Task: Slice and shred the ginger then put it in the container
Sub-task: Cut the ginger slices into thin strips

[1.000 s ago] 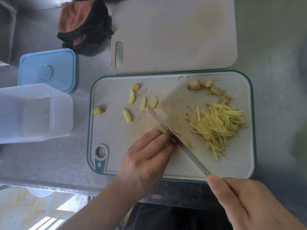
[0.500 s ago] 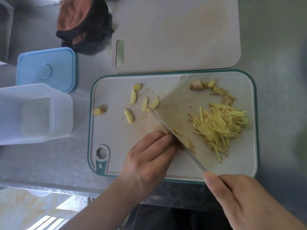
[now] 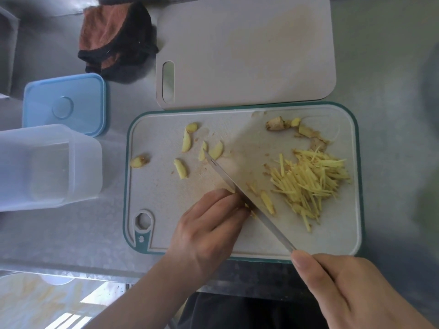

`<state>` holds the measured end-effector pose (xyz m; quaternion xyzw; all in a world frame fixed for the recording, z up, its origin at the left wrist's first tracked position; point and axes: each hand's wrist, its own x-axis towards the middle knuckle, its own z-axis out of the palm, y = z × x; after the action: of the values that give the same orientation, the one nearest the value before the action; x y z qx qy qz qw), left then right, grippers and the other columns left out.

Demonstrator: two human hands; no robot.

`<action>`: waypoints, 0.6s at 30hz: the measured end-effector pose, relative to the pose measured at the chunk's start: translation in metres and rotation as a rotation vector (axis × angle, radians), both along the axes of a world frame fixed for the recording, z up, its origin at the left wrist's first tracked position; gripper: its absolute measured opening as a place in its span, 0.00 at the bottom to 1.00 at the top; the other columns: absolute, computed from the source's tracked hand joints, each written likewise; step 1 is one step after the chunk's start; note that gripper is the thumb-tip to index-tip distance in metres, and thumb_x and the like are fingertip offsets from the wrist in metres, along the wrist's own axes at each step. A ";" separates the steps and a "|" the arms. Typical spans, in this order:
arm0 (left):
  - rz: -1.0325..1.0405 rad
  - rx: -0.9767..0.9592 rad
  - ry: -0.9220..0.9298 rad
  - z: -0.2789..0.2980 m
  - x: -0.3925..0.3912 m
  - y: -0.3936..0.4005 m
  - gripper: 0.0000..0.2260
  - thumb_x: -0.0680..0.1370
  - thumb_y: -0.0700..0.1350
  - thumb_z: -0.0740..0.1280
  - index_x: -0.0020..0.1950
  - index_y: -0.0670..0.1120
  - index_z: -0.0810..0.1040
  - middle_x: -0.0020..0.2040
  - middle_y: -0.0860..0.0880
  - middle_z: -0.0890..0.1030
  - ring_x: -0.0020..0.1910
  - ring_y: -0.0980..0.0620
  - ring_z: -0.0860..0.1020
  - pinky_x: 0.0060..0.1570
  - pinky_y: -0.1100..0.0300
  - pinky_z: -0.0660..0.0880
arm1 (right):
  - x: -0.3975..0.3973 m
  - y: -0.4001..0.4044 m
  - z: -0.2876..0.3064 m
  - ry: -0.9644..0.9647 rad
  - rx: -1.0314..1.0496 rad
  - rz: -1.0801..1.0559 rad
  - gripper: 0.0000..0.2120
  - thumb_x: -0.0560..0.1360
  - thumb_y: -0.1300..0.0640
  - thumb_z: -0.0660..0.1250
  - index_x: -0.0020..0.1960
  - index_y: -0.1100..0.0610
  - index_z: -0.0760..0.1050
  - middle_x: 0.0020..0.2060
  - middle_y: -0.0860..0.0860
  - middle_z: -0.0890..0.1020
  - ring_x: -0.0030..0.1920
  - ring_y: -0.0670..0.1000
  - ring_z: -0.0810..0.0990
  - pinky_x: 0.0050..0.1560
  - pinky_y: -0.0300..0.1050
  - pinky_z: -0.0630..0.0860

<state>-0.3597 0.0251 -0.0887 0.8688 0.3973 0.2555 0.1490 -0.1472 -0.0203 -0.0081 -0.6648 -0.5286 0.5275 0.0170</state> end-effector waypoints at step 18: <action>0.012 0.029 0.029 -0.002 -0.002 -0.001 0.04 0.75 0.31 0.74 0.49 0.36 0.86 0.48 0.40 0.84 0.50 0.42 0.82 0.52 0.53 0.79 | 0.000 0.002 -0.006 -0.020 0.041 0.001 0.36 0.63 0.22 0.38 0.39 0.50 0.69 0.27 0.49 0.75 0.30 0.48 0.74 0.28 0.39 0.64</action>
<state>-0.3614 0.0241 -0.0907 0.8720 0.4008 0.2497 0.1290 -0.1467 -0.0181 -0.0140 -0.6693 -0.5398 0.5099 0.0252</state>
